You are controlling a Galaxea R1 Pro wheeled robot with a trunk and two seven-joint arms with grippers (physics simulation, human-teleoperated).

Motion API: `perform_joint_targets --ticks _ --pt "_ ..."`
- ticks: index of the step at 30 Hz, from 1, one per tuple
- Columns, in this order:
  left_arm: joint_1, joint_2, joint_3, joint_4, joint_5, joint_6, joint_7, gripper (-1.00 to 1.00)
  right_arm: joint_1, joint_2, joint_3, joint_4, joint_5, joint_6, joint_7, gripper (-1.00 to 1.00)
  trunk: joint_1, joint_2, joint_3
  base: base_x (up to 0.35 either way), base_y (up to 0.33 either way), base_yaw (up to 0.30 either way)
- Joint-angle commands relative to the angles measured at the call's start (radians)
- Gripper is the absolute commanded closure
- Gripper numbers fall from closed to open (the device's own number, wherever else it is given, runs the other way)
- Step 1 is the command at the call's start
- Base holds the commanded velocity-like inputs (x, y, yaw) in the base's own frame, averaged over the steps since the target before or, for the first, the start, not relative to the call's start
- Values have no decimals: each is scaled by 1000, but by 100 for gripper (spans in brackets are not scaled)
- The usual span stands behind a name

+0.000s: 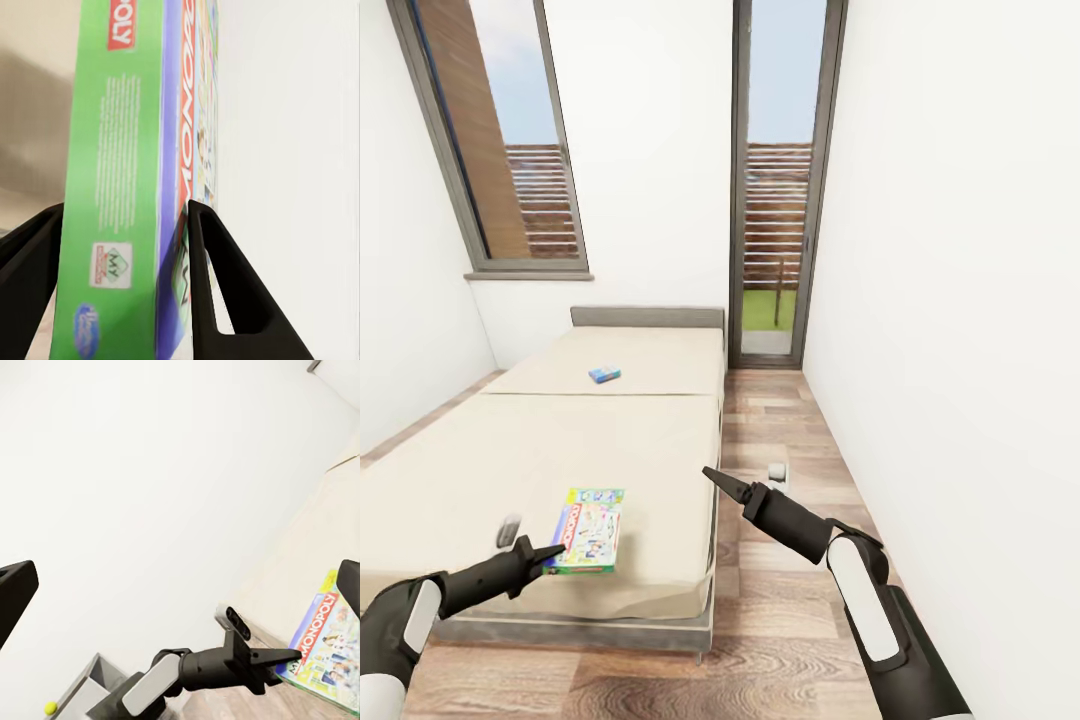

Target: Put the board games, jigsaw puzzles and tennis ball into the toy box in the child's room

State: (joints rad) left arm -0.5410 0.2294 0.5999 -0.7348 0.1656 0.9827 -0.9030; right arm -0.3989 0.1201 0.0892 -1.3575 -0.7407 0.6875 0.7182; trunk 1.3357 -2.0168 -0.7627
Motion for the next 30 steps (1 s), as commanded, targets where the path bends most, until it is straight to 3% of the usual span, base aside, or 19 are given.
perform_joint_targets --ticks 1,5,8,12,13,14,17,21,25,30 --pt "-1 15 1 0 -5 7 -24 100 -1 1 -1 -1 0 9 -7 -100 -4 7 2 0 0 0" --pt "-1 71 1 -1 -5 25 -102 100 -1 2 6 -3 39 13 -74 -100 -19 35 15 0 0 0" --pt "-1 129 1 -1 -5 52 -179 100 -1 2 23 -4 70 15 -164 -100 -31 56 24 0 0 0" --pt "0 228 -25 0 -6 64 -282 100 -1 3 54 -6 83 13 -240 -100 -46 84 37 0 0 0" --pt "0 272 -34 2 -6 64 -331 100 0 3 61 -5 85 12 -248 -100 -50 91 40 0 0 0" --pt "1 286 -36 3 -6 64 -353 100 0 3 63 -5 85 12 -250 -100 -54 98 43 0 0 0" --pt "3 359 -48 8 -10 64 -522 100 0 3 68 -3 87 11 -256 -100 -65 119 52 0 0 0" --pt "4 408 -104 13 -37 64 -643 100 0 3 68 -2 87 4 -256 -100 -81 147 65 0 0 0" --pt "4 431 -140 14 -48 64 -668 100 0 2 65 -1 82 -1 -255 -100 -96 175 77 0 0 0" --pt "3 438 -148 14 -51 64 -668 100 1 2 62 0 75 -15 -253 -100 -115 210 93 0 0 0"
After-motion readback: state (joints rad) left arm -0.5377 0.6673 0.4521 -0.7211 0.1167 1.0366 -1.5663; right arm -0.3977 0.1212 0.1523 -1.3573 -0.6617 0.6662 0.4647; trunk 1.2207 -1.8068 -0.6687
